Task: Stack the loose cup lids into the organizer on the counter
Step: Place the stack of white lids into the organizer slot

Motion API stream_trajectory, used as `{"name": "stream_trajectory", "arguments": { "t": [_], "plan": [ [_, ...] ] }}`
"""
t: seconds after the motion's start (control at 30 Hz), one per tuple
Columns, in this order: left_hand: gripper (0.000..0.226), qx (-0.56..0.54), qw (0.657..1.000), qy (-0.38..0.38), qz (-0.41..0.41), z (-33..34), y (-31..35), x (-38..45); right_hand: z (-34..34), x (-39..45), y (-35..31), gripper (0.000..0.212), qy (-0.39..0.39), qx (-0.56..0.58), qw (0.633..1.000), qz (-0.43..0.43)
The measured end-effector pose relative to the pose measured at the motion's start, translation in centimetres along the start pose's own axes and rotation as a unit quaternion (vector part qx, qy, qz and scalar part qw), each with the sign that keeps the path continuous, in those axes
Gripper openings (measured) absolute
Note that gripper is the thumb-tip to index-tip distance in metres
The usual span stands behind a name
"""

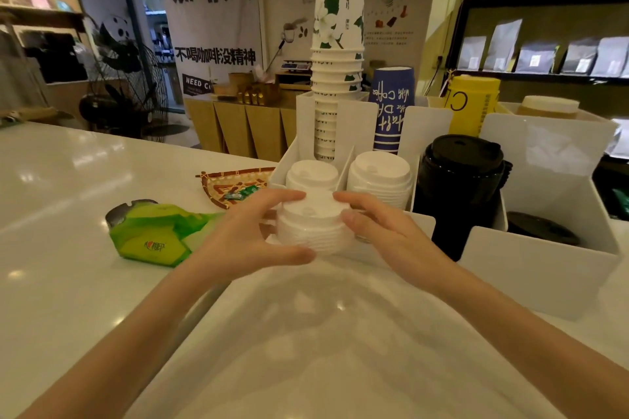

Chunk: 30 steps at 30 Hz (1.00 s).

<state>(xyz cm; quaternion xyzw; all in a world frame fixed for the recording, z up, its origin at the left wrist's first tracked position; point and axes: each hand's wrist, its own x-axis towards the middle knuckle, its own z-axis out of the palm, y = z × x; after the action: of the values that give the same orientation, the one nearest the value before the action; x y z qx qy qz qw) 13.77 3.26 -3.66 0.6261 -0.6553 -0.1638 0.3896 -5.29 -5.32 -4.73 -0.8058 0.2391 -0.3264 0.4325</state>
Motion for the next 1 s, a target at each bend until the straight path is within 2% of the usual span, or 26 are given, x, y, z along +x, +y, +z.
{"name": "stream_trajectory", "arguments": {
  "t": [0.13, 0.27, 0.33, 0.43, 0.57, 0.77, 1.0],
  "plan": [
    [0.084, 0.033, 0.998, 0.044, 0.024, -2.4, 2.2, 2.3, -1.5, 3.2, -2.2, 0.029, 0.041, -0.005, 0.998, -0.040],
    [0.076, 0.061, 0.994, 0.080, 0.040, -4.3, 2.8, 5.4, -2.9, 7.0, -3.9, 0.024, 0.086, -0.065, 0.991, -0.076],
    [0.072, 0.039, 0.994, 0.089, 0.041, -4.8, 2.5, 6.8, -3.4, 8.8, -4.2, 0.022, 0.091, -0.083, 0.989, -0.077],
    [0.068, 0.002, 0.995, 0.098, 0.035, -4.6, 1.1, 8.3, -4.0, 10.9, -3.7, 0.023, 0.084, -0.141, 0.984, -0.066],
    [0.067, 0.023, 0.993, 0.112, 0.025, -3.3, -1.1, 9.9, -4.2, 12.4, -2.3, 0.026, 0.046, -0.216, 0.975, -0.027],
    [0.076, 0.075, 0.993, 0.088, 0.002, -2.0, -2.6, 10.9, -3.7, 12.8, -1.4, 0.028, 0.010, -0.373, 0.928, -0.004],
    [0.074, 0.112, 0.992, 0.046, -0.030, -1.7, -3.4, 11.1, -3.0, 12.6, -1.0, 0.031, -0.004, -0.456, 0.890, -0.005]
  ]
}}
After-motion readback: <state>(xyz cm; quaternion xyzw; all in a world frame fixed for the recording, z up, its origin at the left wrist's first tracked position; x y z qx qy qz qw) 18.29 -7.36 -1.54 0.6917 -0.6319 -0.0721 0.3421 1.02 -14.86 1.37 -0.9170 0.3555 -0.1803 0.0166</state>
